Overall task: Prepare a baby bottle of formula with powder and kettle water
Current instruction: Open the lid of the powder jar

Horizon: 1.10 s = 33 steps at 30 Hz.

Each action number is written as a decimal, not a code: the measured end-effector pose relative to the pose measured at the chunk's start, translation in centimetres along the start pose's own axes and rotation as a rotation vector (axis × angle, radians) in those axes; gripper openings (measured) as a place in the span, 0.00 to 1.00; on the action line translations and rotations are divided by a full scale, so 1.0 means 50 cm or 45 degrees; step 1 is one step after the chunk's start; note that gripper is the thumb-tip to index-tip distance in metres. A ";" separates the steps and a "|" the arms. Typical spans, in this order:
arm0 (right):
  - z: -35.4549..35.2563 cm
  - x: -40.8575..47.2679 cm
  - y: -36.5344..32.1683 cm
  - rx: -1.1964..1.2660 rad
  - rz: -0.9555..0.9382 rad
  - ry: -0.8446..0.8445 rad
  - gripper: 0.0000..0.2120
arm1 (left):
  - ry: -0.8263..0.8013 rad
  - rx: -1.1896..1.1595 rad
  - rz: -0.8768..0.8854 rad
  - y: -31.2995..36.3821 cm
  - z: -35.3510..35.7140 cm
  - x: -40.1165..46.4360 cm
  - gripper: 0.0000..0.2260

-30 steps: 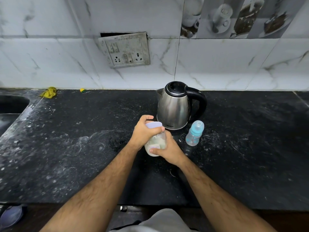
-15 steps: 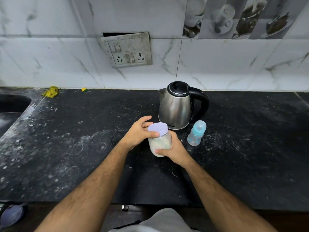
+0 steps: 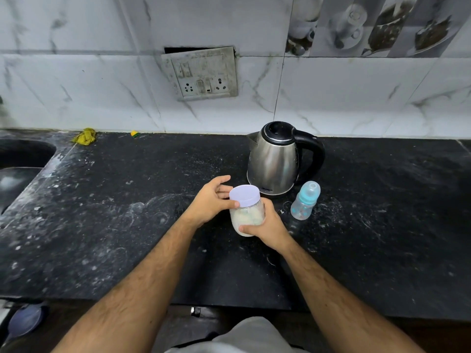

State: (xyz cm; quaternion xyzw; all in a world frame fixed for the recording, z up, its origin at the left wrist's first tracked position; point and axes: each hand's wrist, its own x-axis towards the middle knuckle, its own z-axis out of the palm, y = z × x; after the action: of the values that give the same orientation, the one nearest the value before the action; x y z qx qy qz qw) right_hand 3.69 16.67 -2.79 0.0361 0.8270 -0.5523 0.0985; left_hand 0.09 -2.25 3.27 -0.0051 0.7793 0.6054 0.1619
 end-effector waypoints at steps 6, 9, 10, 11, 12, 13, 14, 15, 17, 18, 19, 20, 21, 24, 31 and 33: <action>0.018 -0.012 -0.014 -0.029 -0.008 -0.049 0.41 | -0.077 0.165 0.056 0.010 0.014 0.007 0.47; 0.016 -0.016 -0.014 -0.038 -0.004 -0.030 0.40 | -0.101 0.301 0.083 0.015 0.014 0.010 0.46; 0.014 -0.017 -0.013 -0.052 -0.010 -0.024 0.40 | -0.122 0.369 0.083 0.017 0.012 0.011 0.45; 0.013 -0.017 -0.012 -0.068 -0.015 -0.018 0.41 | -0.146 0.438 0.077 0.020 0.009 0.011 0.44; 0.013 -0.017 -0.011 -0.087 -0.021 -0.016 0.41 | -0.167 0.502 0.071 0.022 0.005 0.011 0.43; 0.013 -0.017 -0.009 -0.100 -0.026 -0.015 0.41 | -0.180 0.558 0.071 0.025 0.003 0.012 0.43; 0.015 -0.018 -0.008 -0.110 -0.029 -0.014 0.41 | -0.183 0.608 0.076 0.029 0.003 0.013 0.43; 0.017 -0.018 -0.007 -0.115 -0.033 -0.009 0.41 | -0.179 0.651 0.084 0.033 0.004 0.014 0.43; 0.021 -0.017 -0.002 -0.121 -0.033 0.014 0.42 | -0.149 0.696 0.090 0.040 0.007 0.016 0.41; 0.022 -0.016 -0.001 -0.126 -0.032 0.025 0.42 | -0.129 0.698 0.085 0.042 0.009 0.017 0.41; 0.022 -0.016 0.001 -0.129 -0.036 0.034 0.42 | -0.112 0.685 0.075 0.043 0.009 0.019 0.40; 0.021 -0.015 0.002 -0.131 -0.037 0.041 0.41 | -0.100 0.657 0.063 0.042 0.009 0.022 0.40; 0.021 -0.015 0.002 -0.132 -0.041 0.046 0.41 | -0.091 0.603 0.046 0.039 0.007 0.024 0.40; 0.019 -0.013 0.003 -0.129 -0.037 0.058 0.41 | -0.042 0.294 -0.040 0.029 -0.001 0.025 0.35; 0.029 -0.001 0.000 -0.109 -0.028 0.108 0.40 | 0.078 -0.455 -0.366 -0.025 -0.028 0.007 0.13; 0.032 0.005 -0.001 -0.123 -0.030 0.107 0.40 | 0.093 -0.656 -0.444 -0.045 -0.039 0.004 0.15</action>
State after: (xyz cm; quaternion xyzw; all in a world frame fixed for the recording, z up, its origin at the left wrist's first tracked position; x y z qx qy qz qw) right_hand 3.64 15.14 -3.38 0.0447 0.8564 -0.5110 0.0588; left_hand -0.11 -4.66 1.51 -0.2013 0.5928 0.7456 0.2284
